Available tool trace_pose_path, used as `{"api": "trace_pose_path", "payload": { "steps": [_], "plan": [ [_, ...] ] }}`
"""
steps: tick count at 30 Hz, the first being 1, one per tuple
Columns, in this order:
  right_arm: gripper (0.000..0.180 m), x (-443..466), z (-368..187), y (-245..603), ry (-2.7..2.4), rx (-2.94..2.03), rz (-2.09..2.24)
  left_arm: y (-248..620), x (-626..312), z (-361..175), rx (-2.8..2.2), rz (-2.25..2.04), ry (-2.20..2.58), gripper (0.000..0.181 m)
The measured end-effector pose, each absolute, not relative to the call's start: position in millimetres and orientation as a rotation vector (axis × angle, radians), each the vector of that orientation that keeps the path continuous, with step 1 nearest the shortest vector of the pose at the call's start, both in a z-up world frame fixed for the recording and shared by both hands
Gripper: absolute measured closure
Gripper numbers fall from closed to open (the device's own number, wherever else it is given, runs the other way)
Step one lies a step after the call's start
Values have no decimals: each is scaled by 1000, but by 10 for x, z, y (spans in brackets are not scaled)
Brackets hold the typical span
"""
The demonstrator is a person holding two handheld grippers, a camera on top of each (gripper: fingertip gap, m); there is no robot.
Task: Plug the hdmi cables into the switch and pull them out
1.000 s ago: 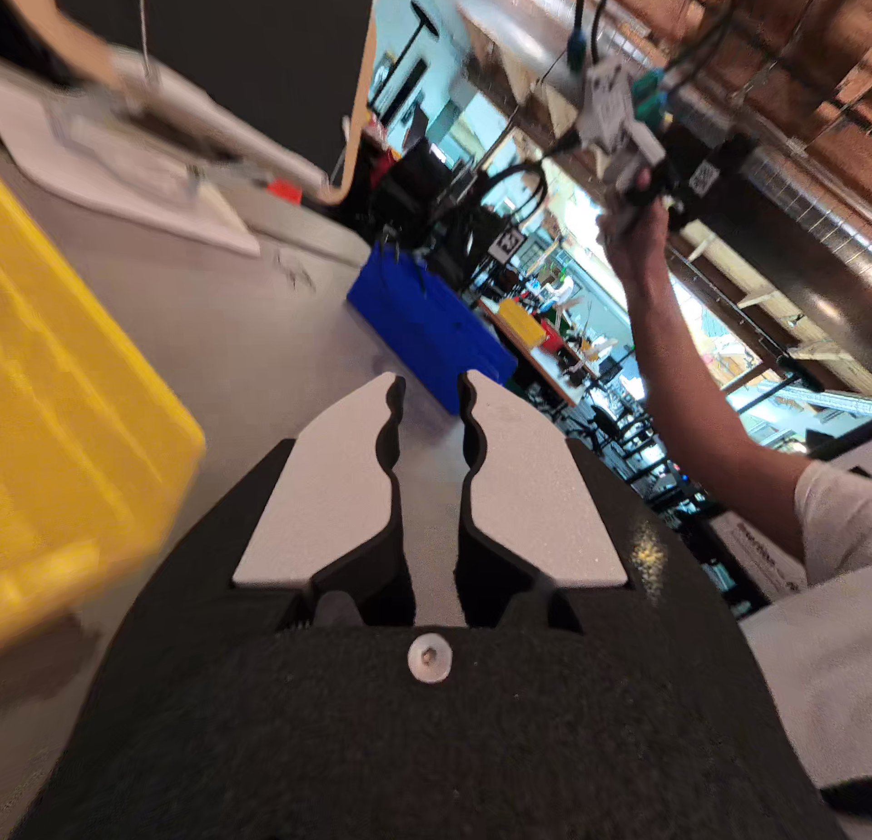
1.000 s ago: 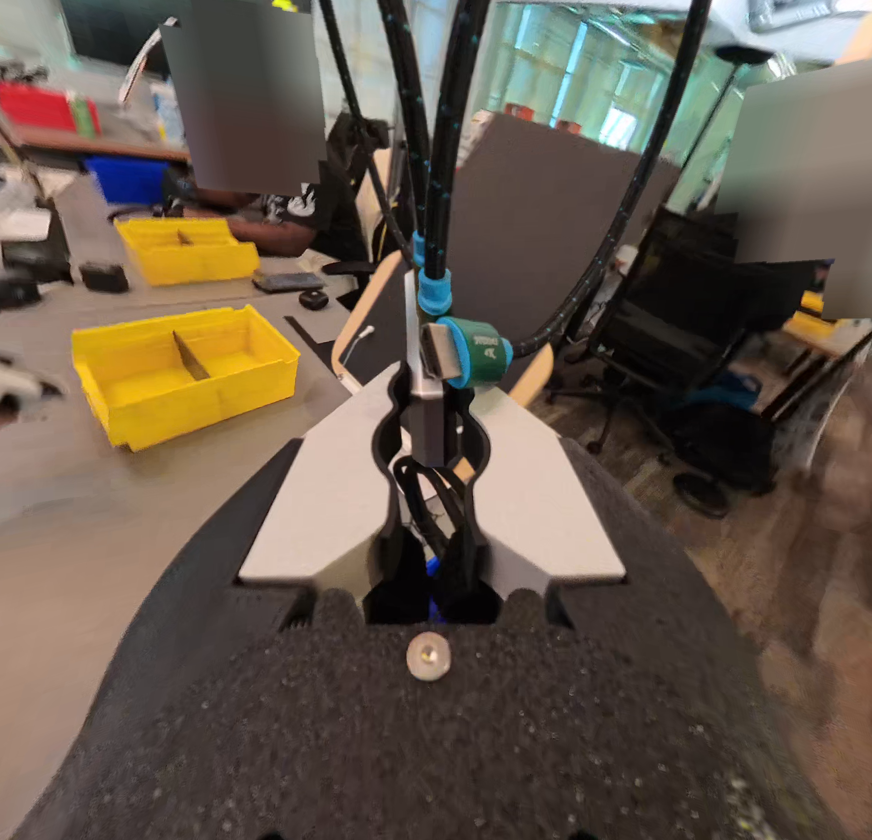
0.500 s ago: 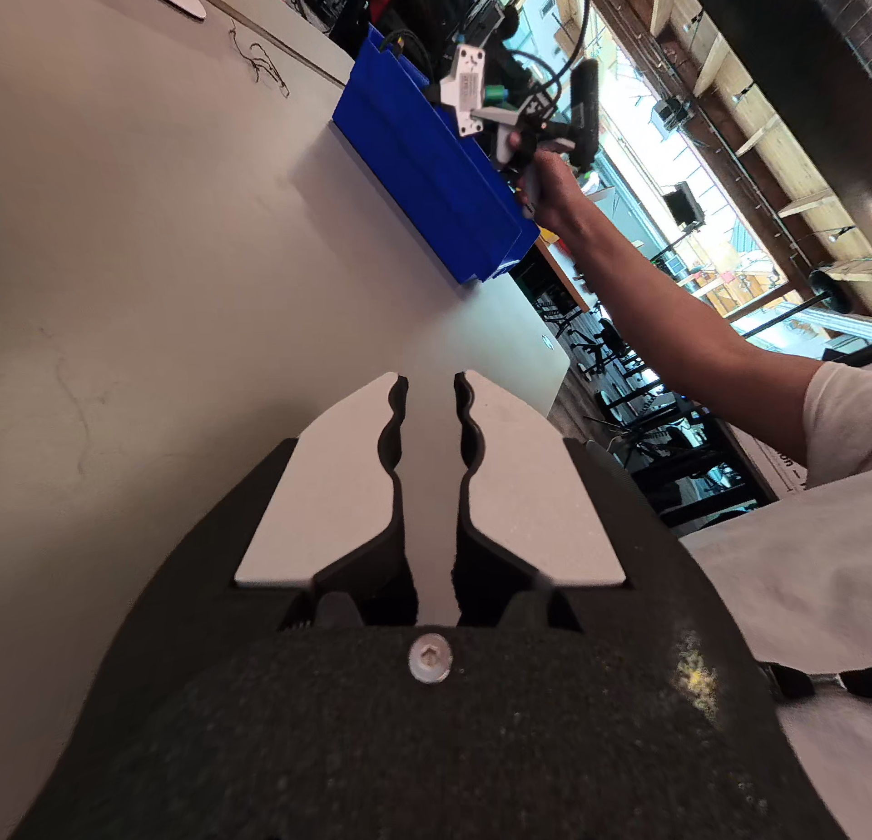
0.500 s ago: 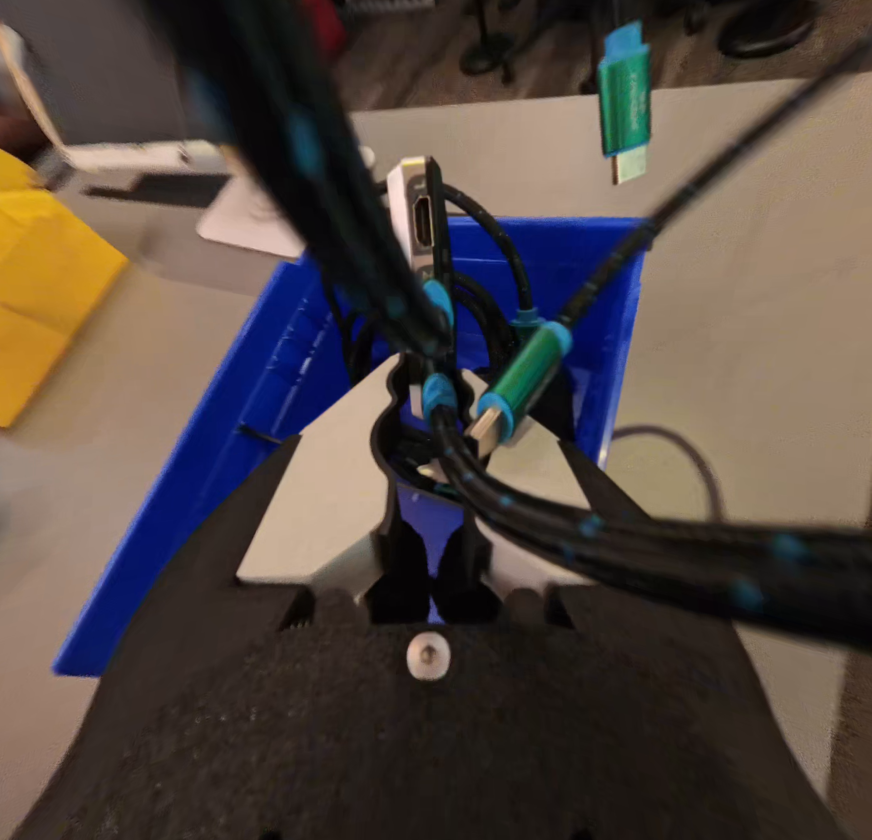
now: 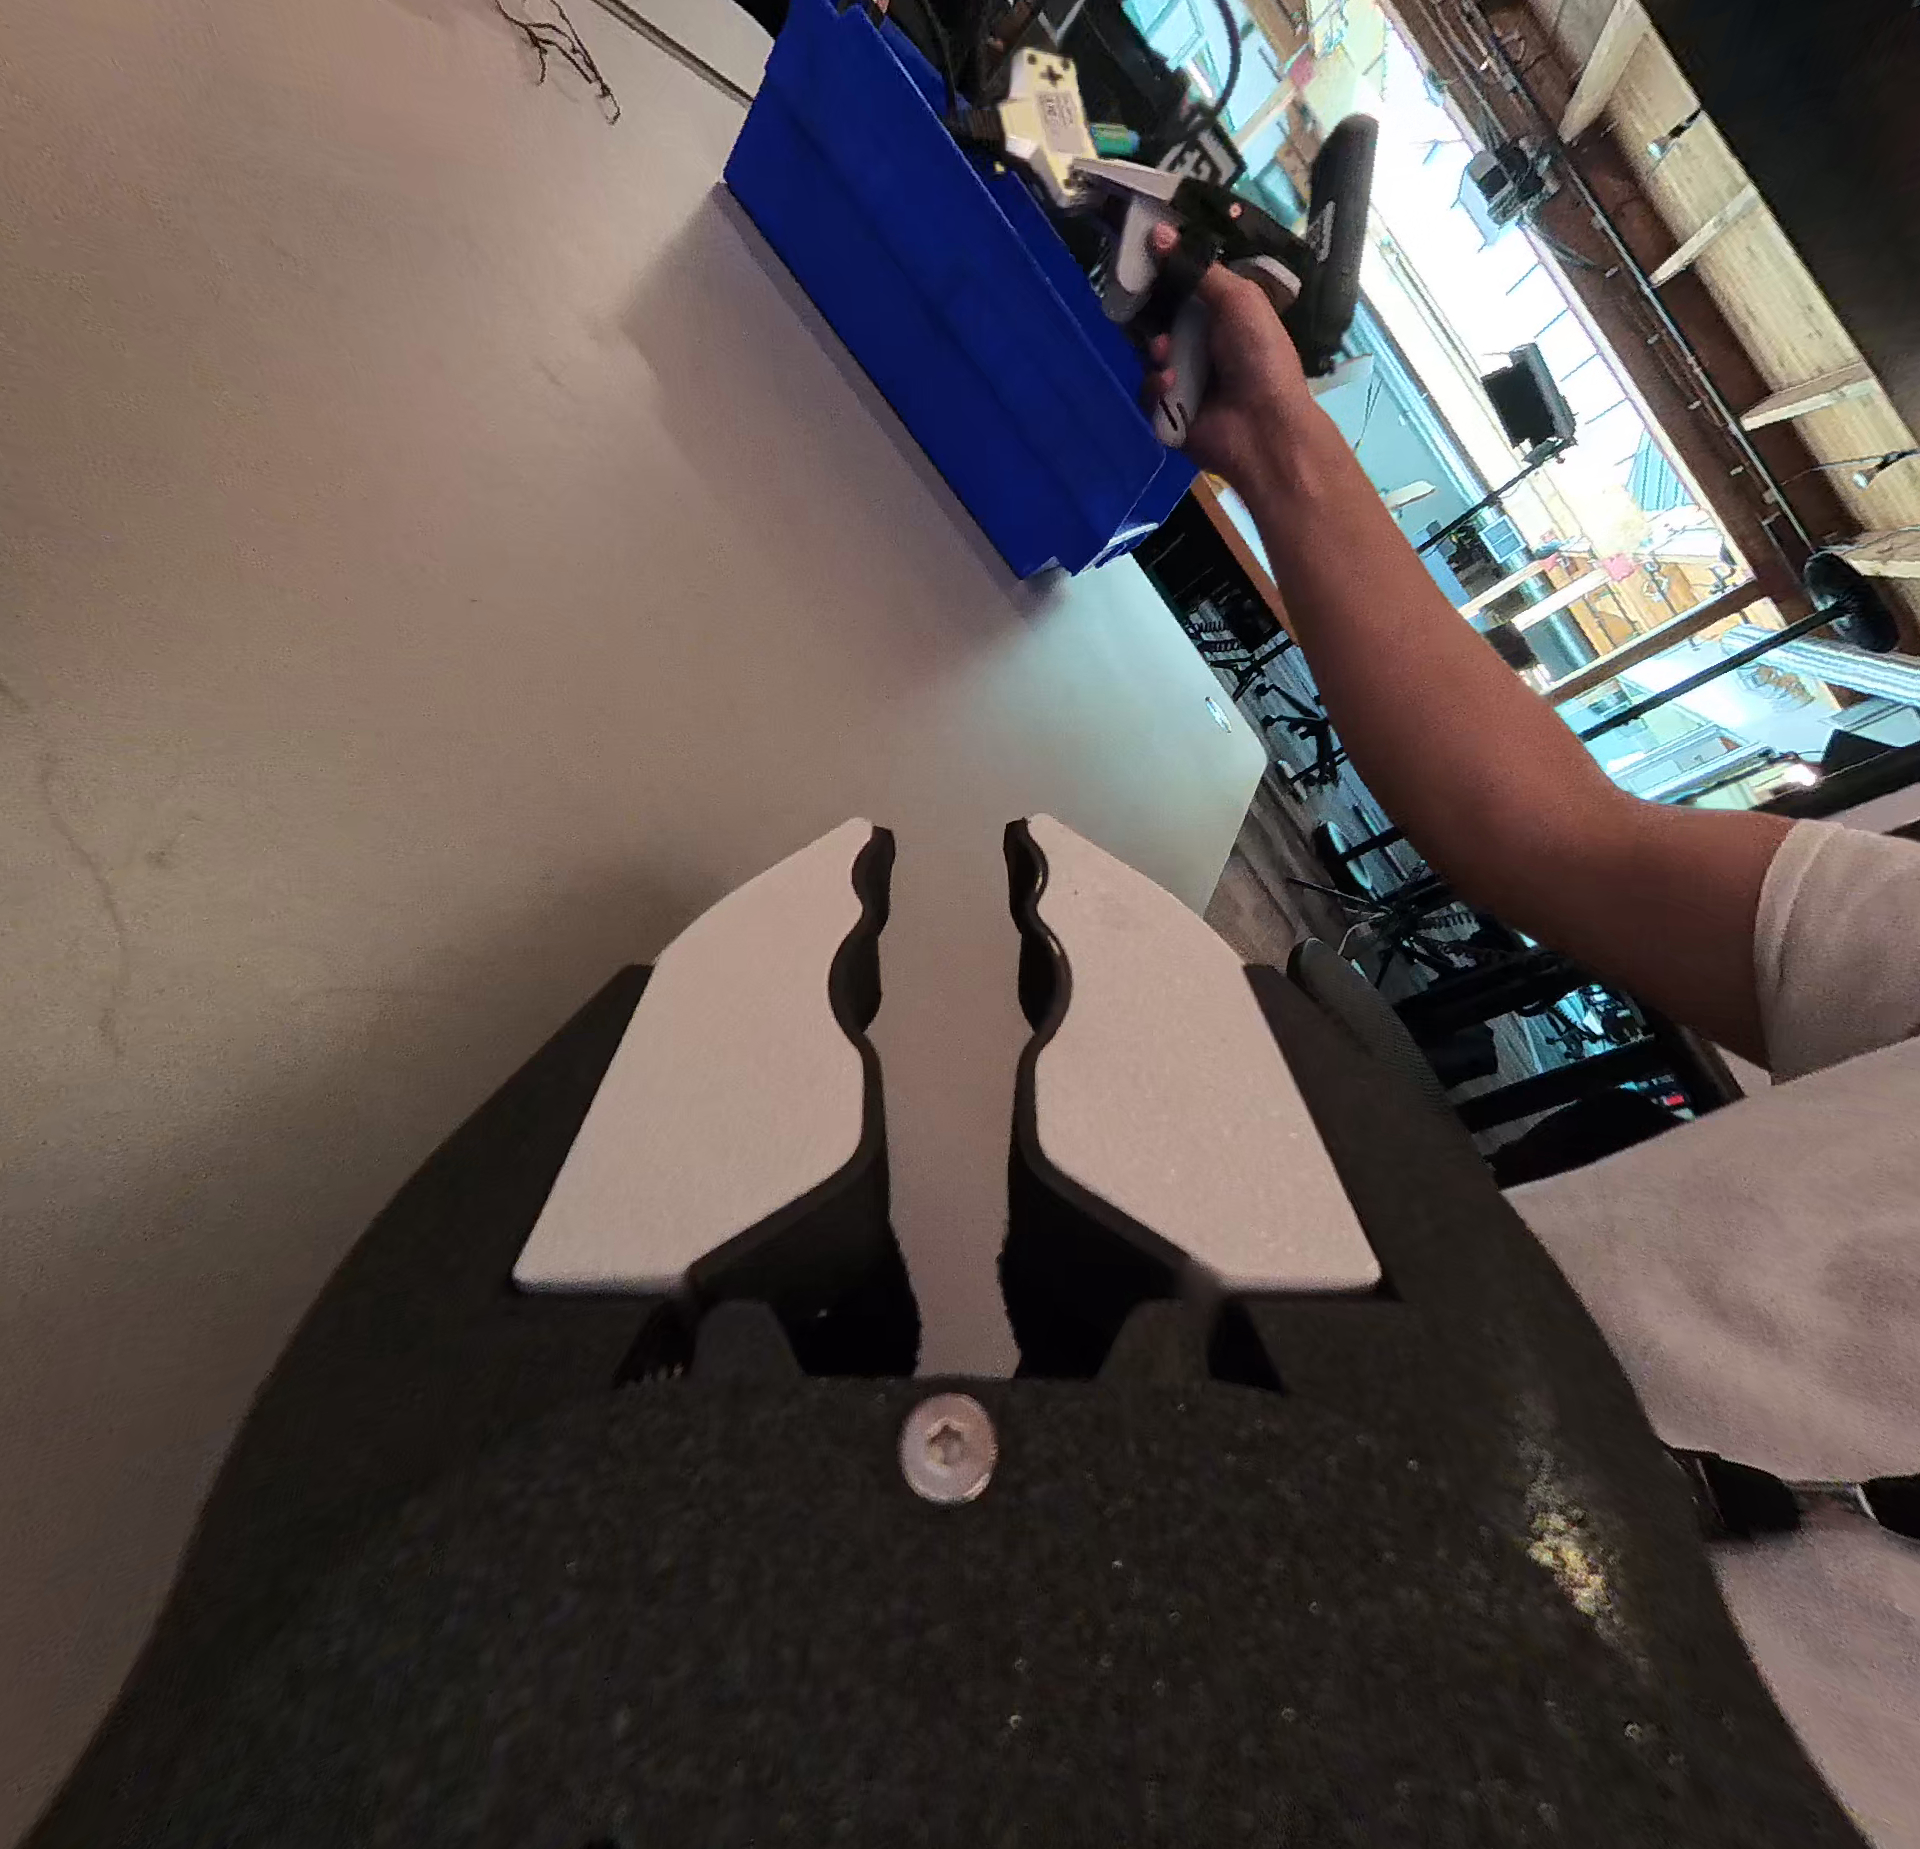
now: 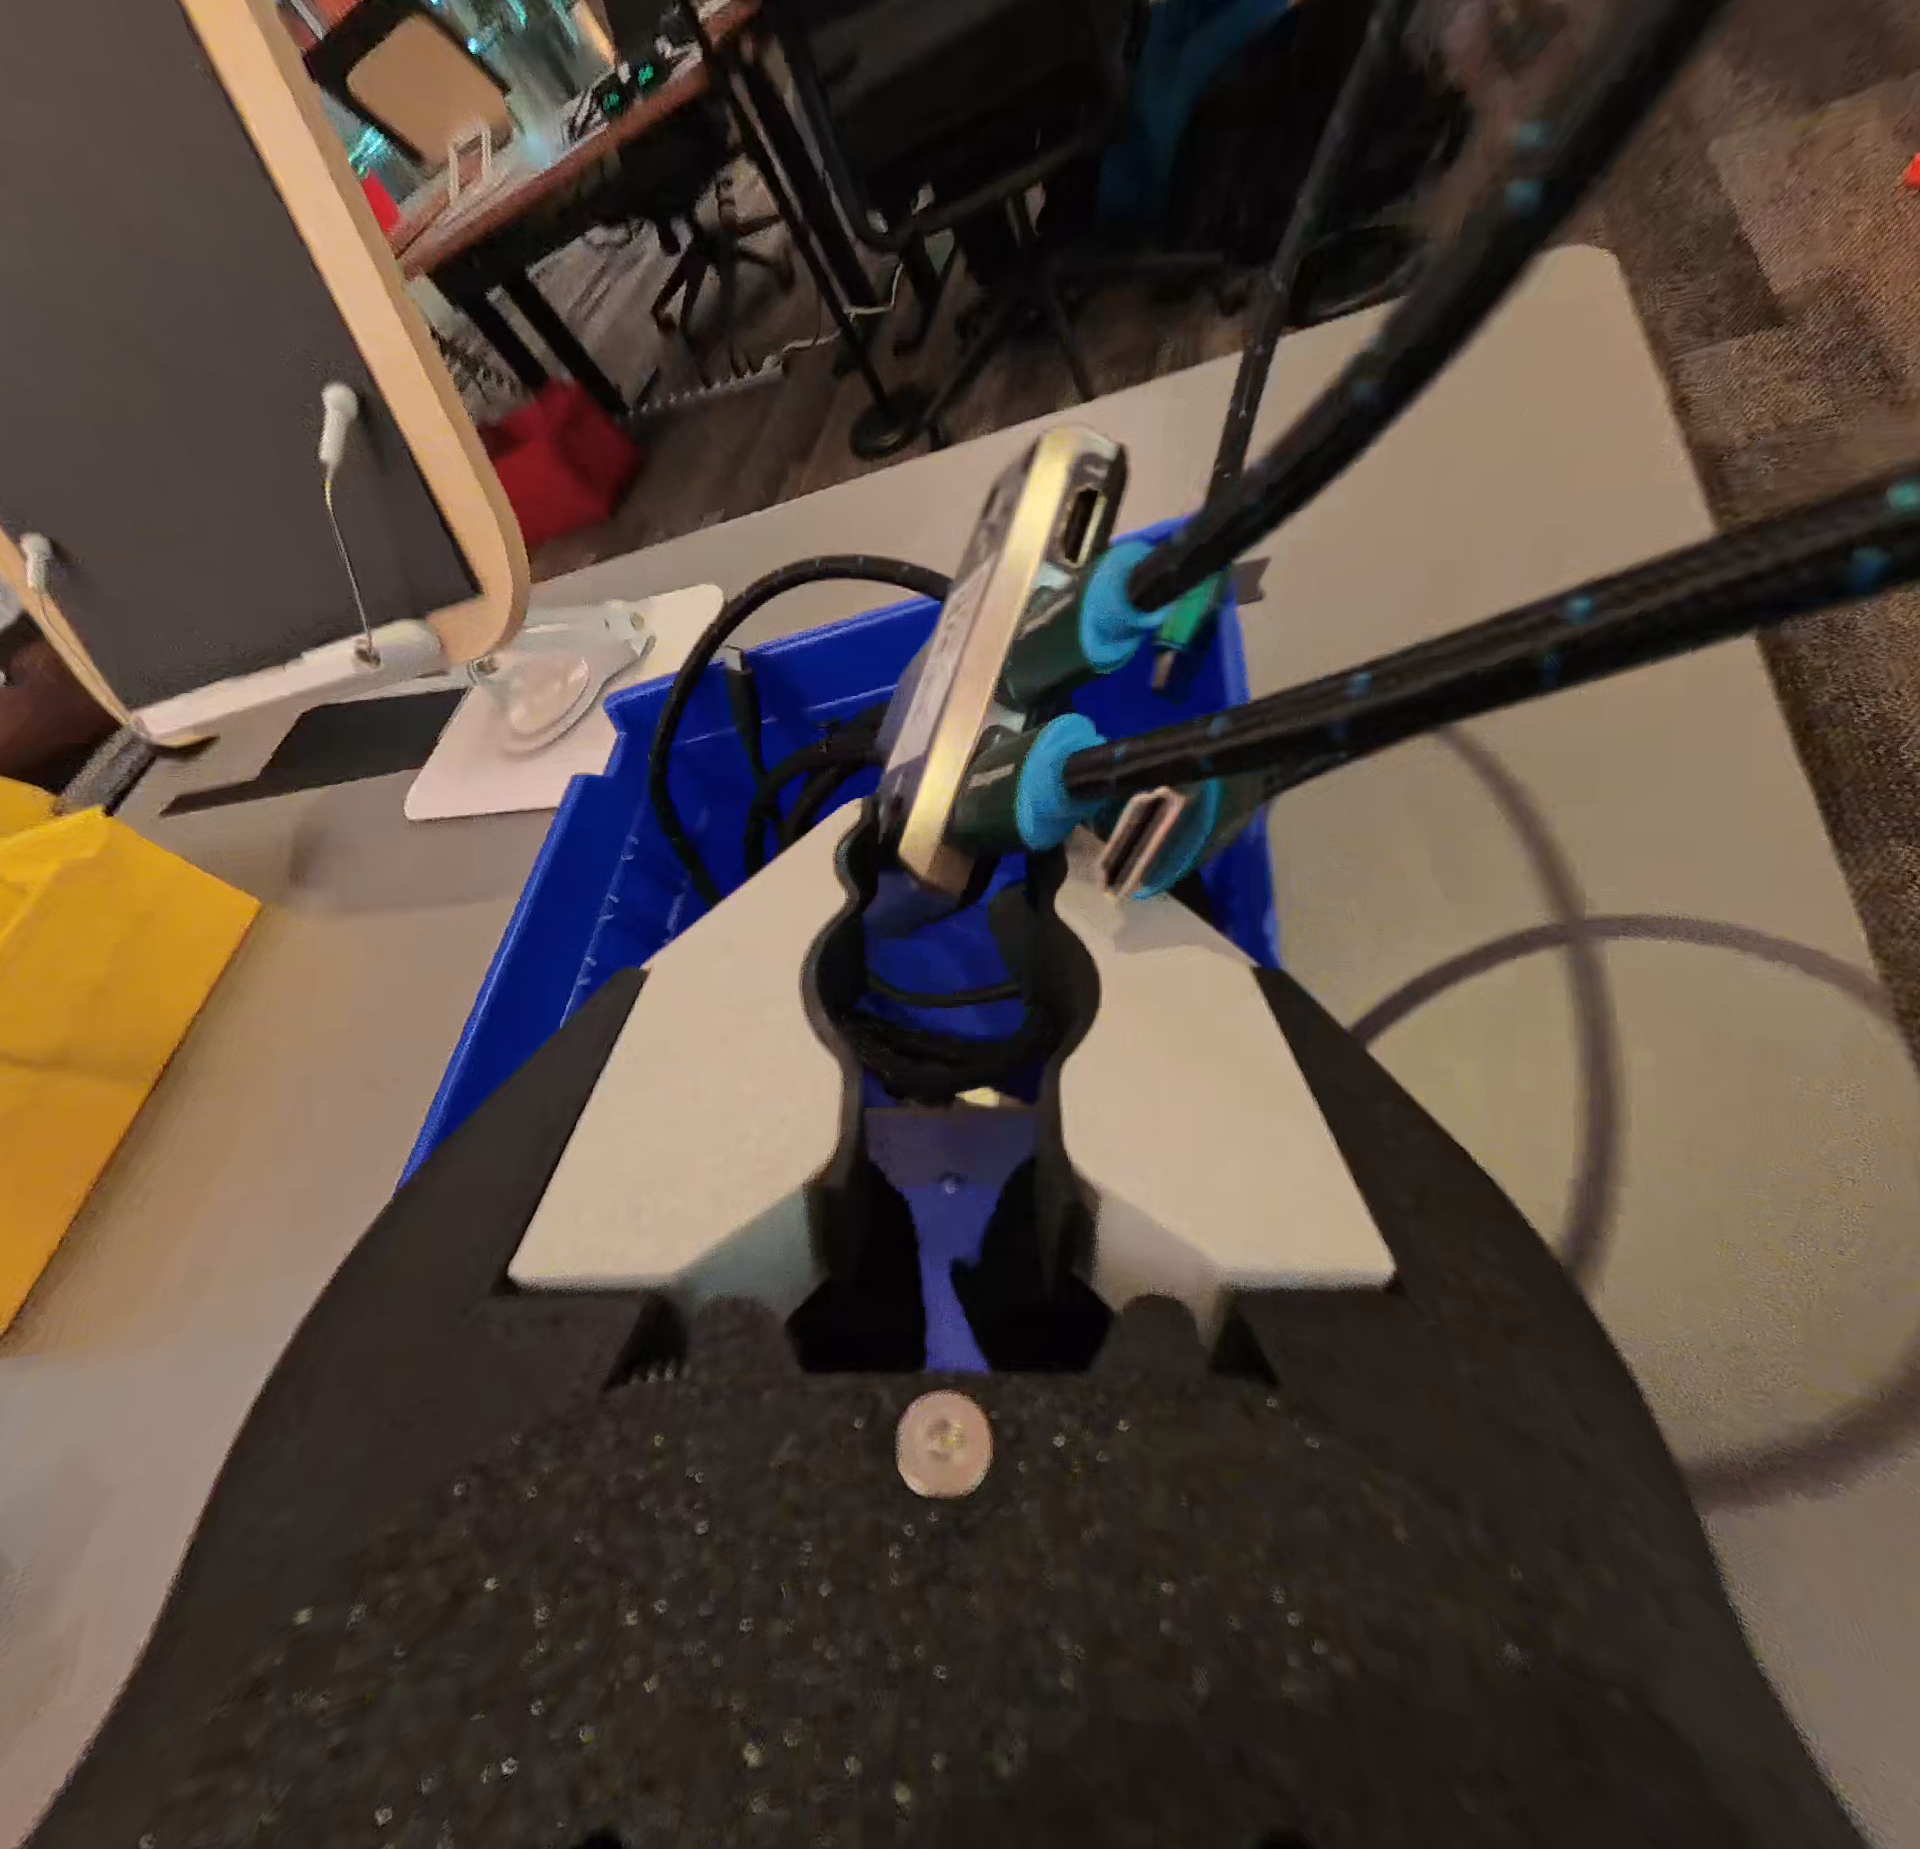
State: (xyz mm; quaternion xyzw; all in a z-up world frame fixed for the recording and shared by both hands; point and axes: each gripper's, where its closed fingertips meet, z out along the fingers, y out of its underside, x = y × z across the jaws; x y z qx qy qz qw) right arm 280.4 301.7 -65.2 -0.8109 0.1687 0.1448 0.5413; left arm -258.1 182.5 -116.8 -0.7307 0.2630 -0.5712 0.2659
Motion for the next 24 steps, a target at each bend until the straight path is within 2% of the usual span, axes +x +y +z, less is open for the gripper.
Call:
{"api": "trace_pose_path", "payload": {
  "steps": [4,11,17,22,24],
  "plan": [
    [143,2798,-710,2814,402,-1968,276,1834,-2584,-1203,-1995,-1495,727,156],
    [144,2499,-542,2465,240,-2001,64,1882,-2611,-1241,-2014,-1307,797,151],
    [144,1986,-72,1857,134,-1686,-1,2191,-2946,-984,-1831,-742,830,139],
    [148,1657,-335,1368,200,-1614,-144,2438,-3557,-529,-1604,-183,662,133],
    [153,1589,-505,1251,215,-1613,-186,2450,-3699,-505,-1562,-97,666,144]
  ]
}}
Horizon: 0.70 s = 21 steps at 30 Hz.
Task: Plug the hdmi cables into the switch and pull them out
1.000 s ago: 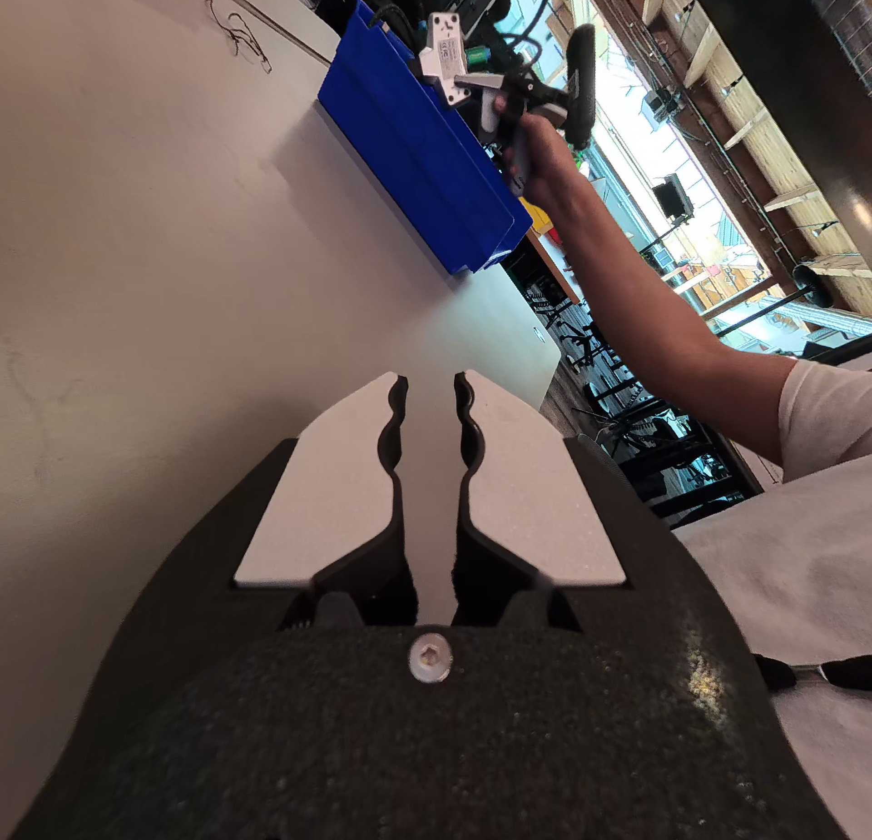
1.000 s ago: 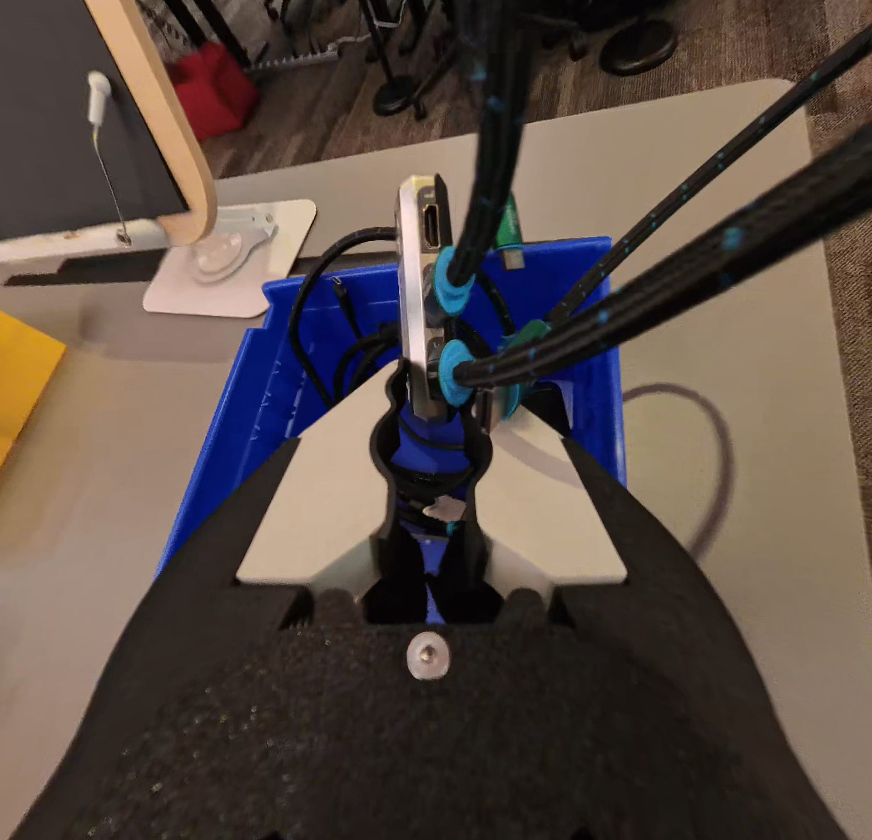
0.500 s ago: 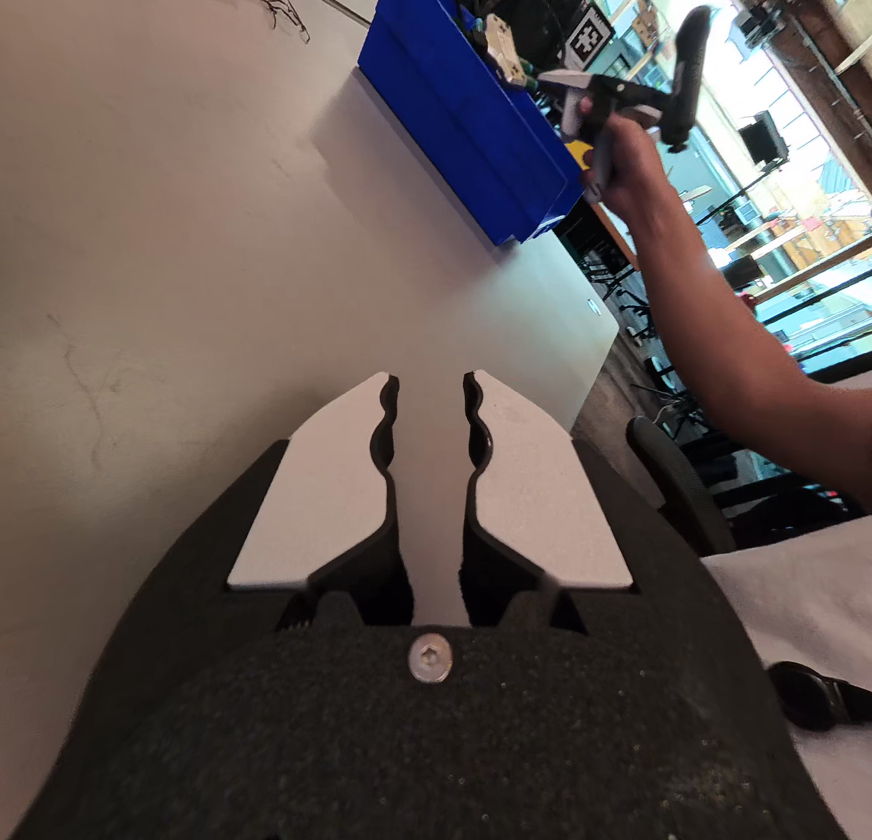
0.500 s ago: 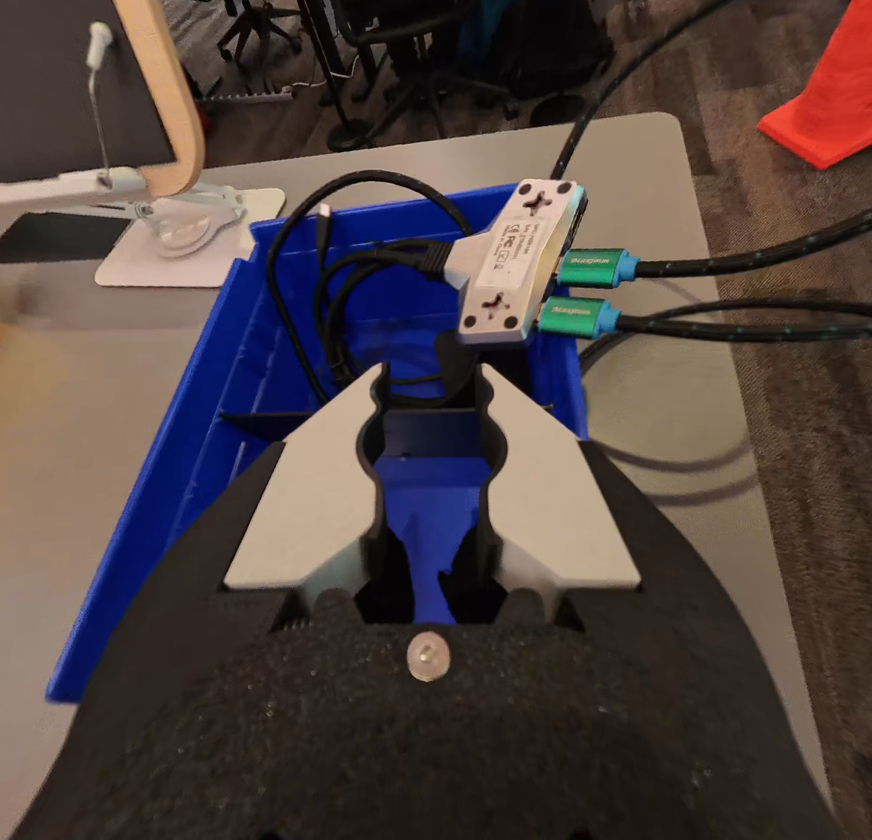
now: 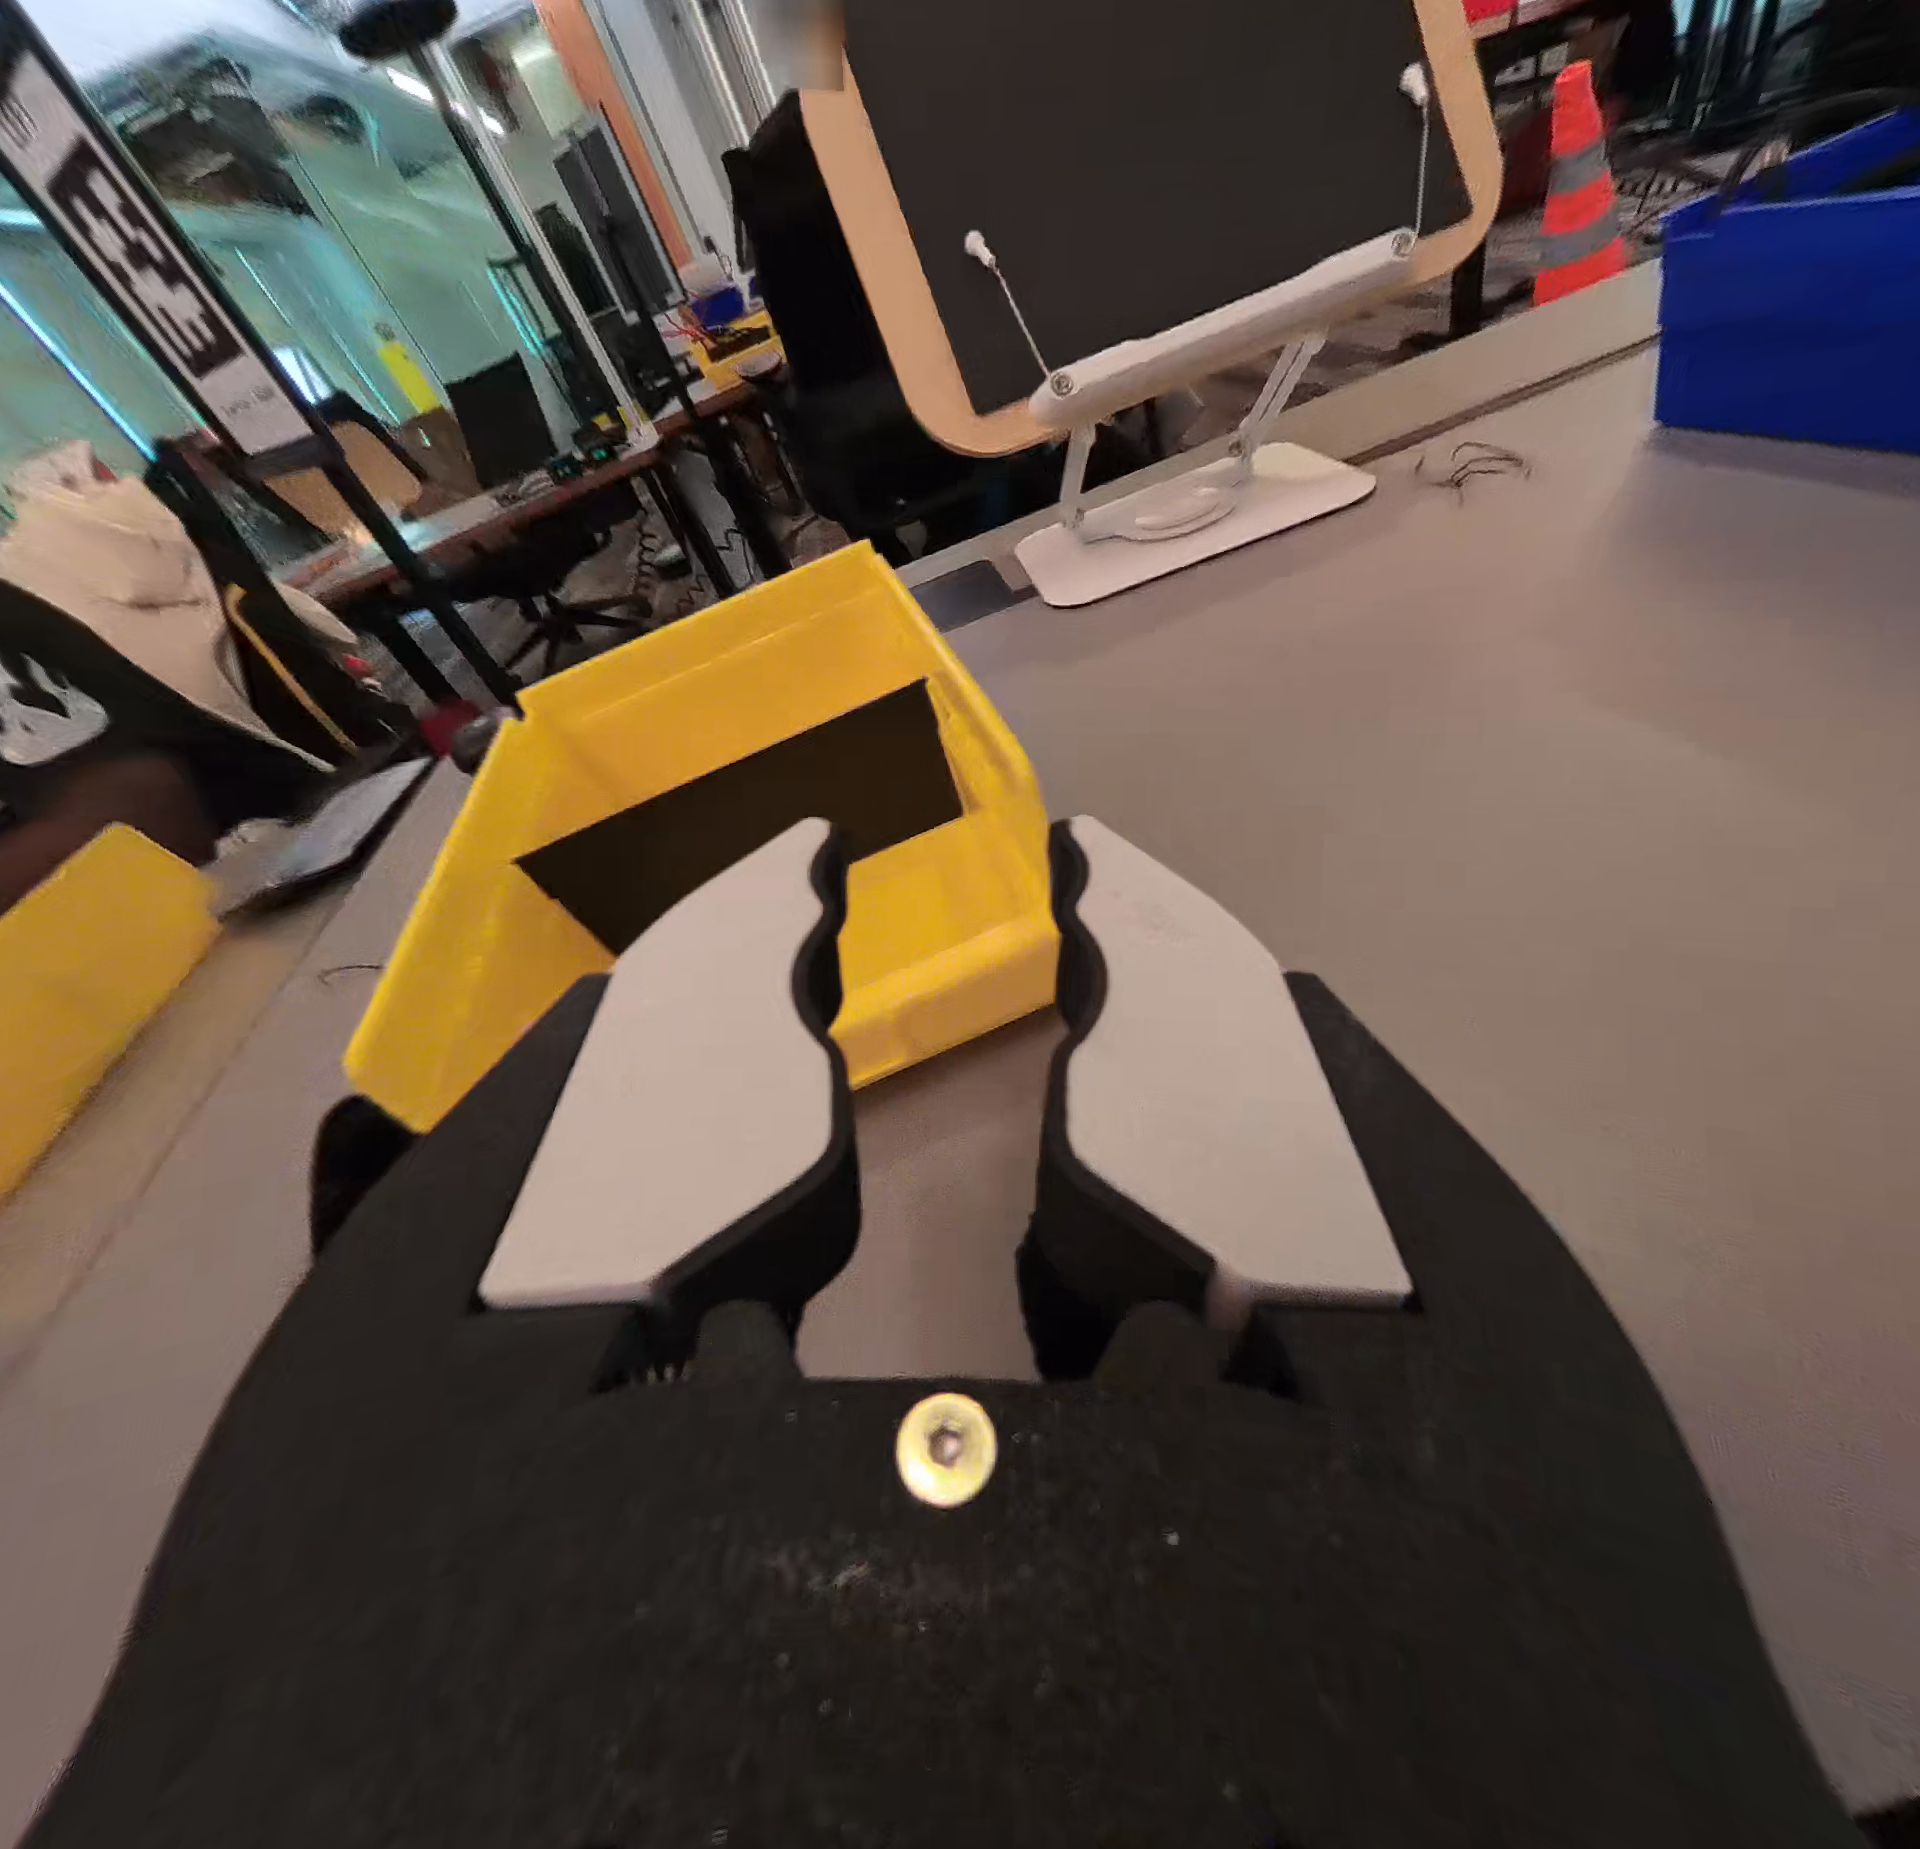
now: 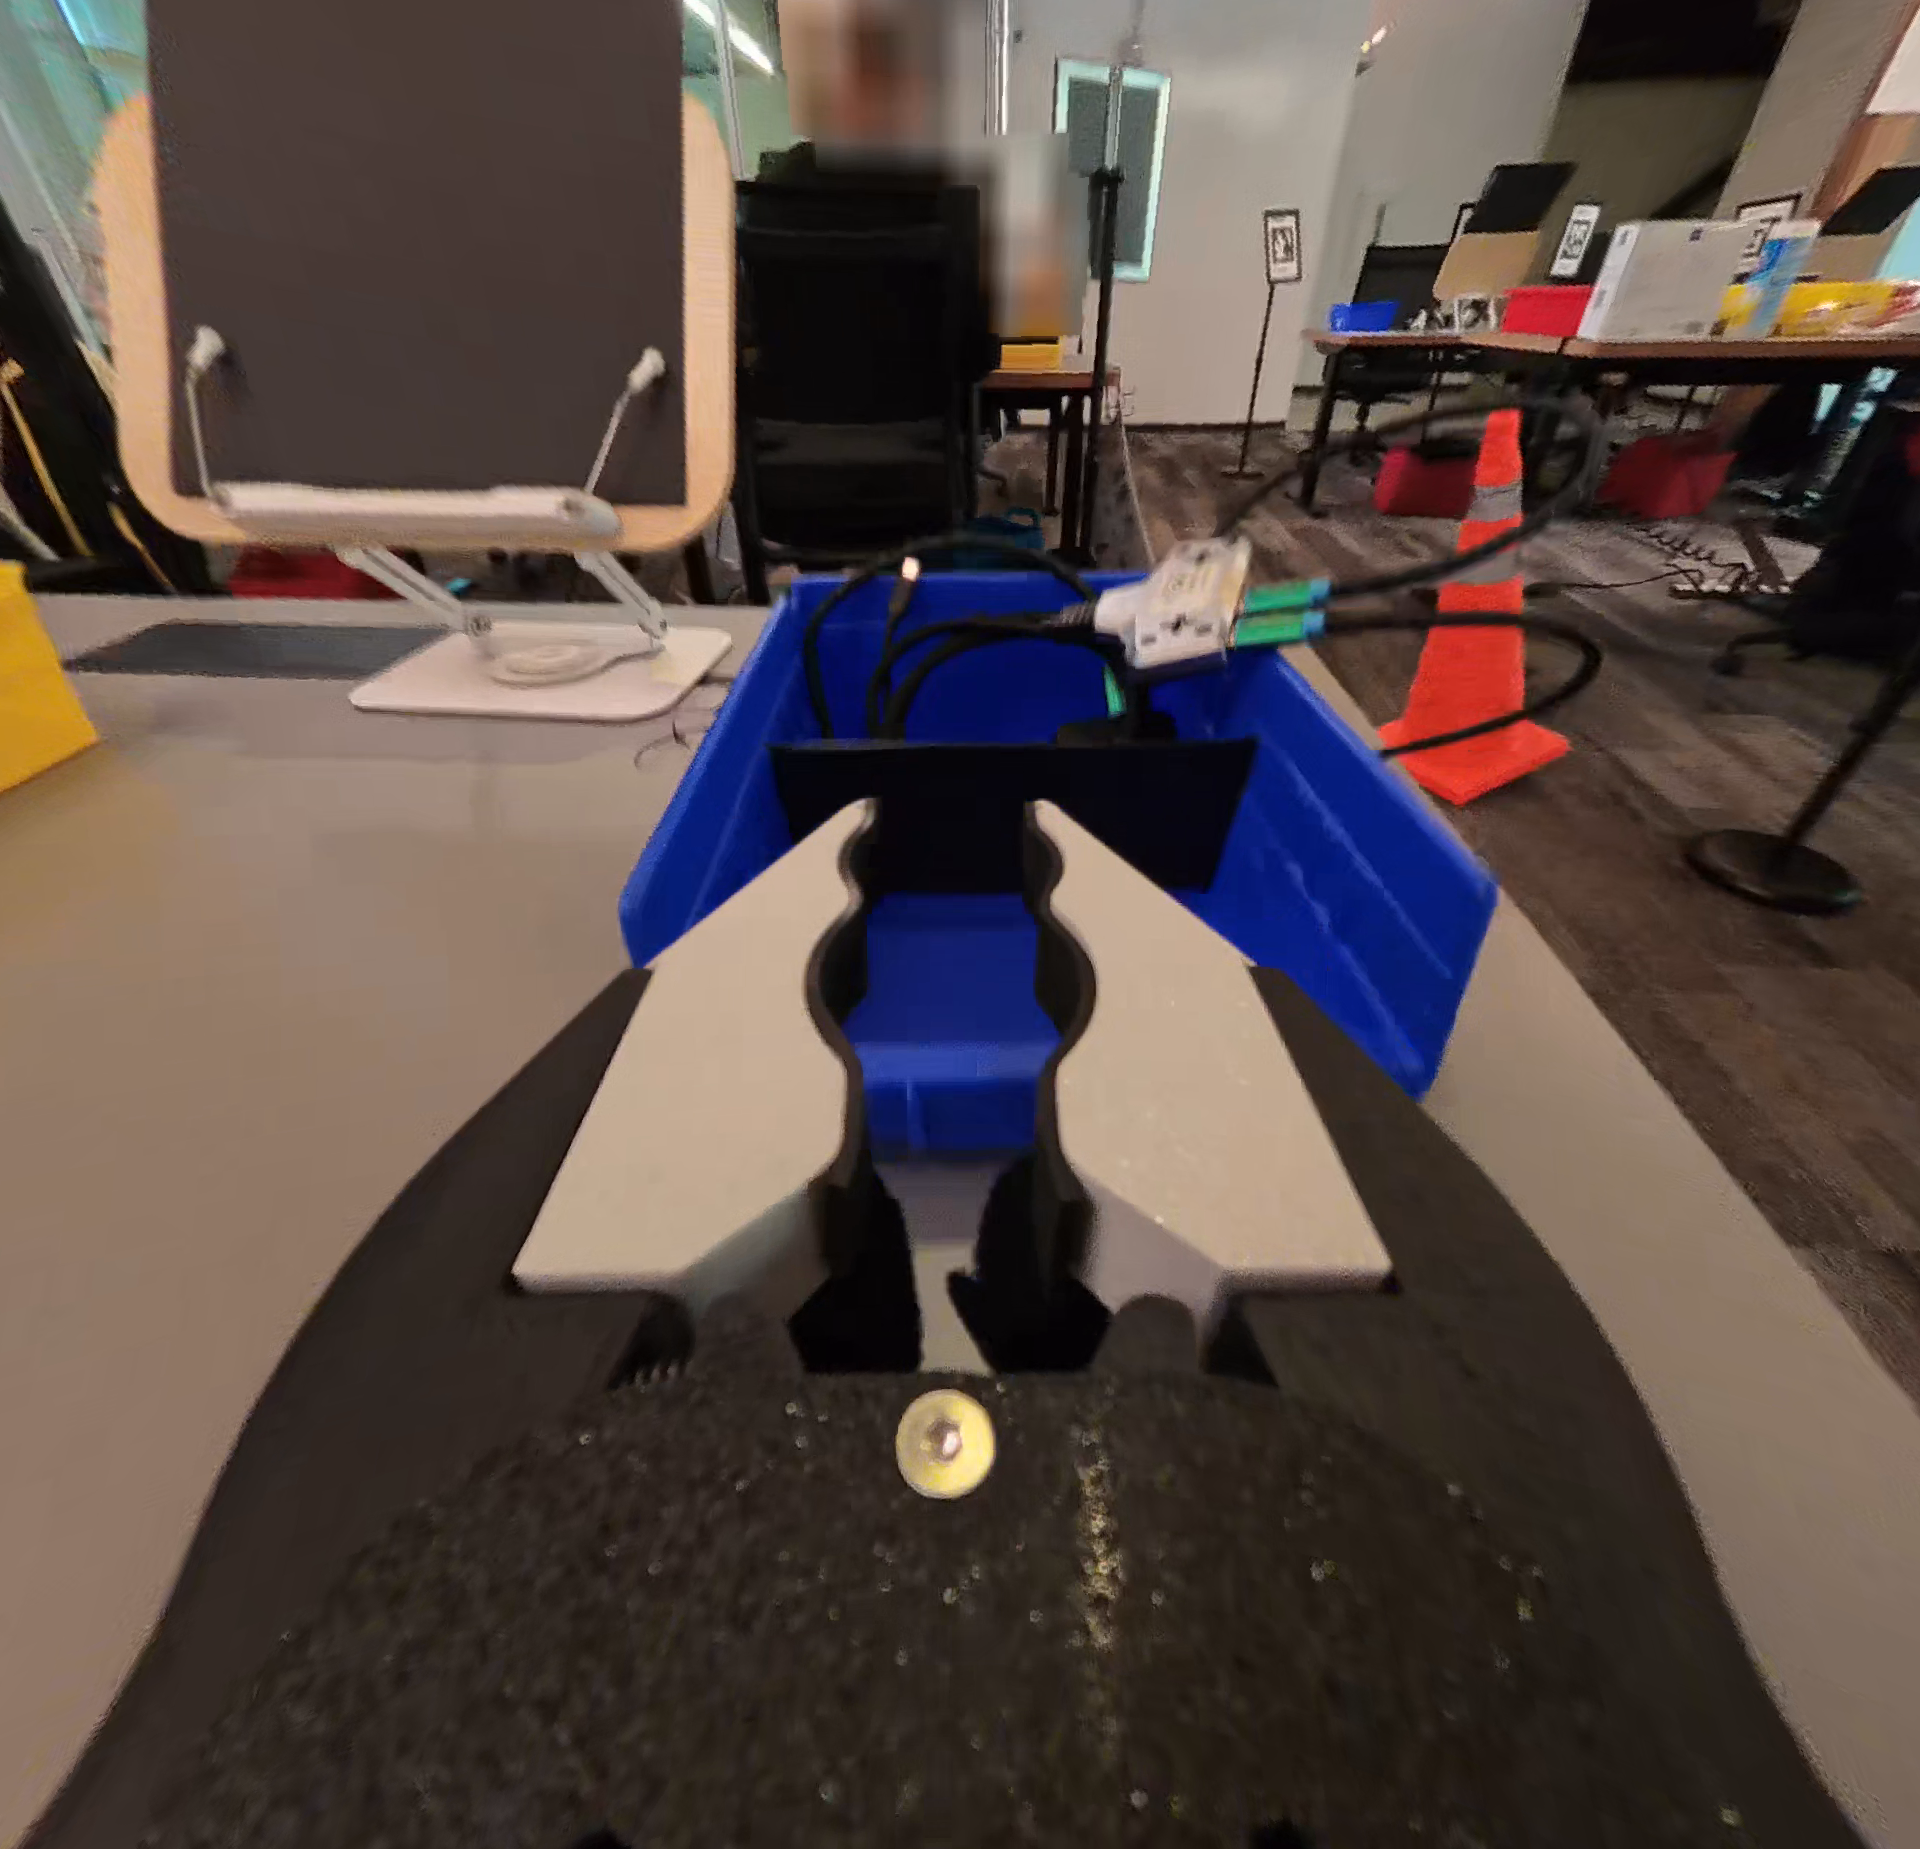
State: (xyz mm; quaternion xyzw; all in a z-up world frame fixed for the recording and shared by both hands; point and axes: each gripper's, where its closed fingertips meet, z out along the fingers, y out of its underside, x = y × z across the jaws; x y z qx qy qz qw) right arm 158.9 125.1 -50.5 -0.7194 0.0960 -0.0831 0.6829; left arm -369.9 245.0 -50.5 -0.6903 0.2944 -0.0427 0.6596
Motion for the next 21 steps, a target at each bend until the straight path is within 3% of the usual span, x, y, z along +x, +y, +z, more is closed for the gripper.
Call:
{"api": "trace_pose_path", "payload": {
  "steps": [2,10,17,21],
  "plan": [
    [160,1568,-708,1184,243,-1665,-184,2480,-3769,-607,-1601,-126,666,147],
    [157,1651,-823,1175,249,-1725,-161,2637,-3973,-820,-1755,-417,516,160],
    [156,1683,-858,1173,254,-1747,-198,2627,-3902,-915,-1786,-418,544,138],
    [155,1661,-860,1173,252,-1747,-188,2538,-3732,-899,-1746,-511,555,139]
  ]
}}
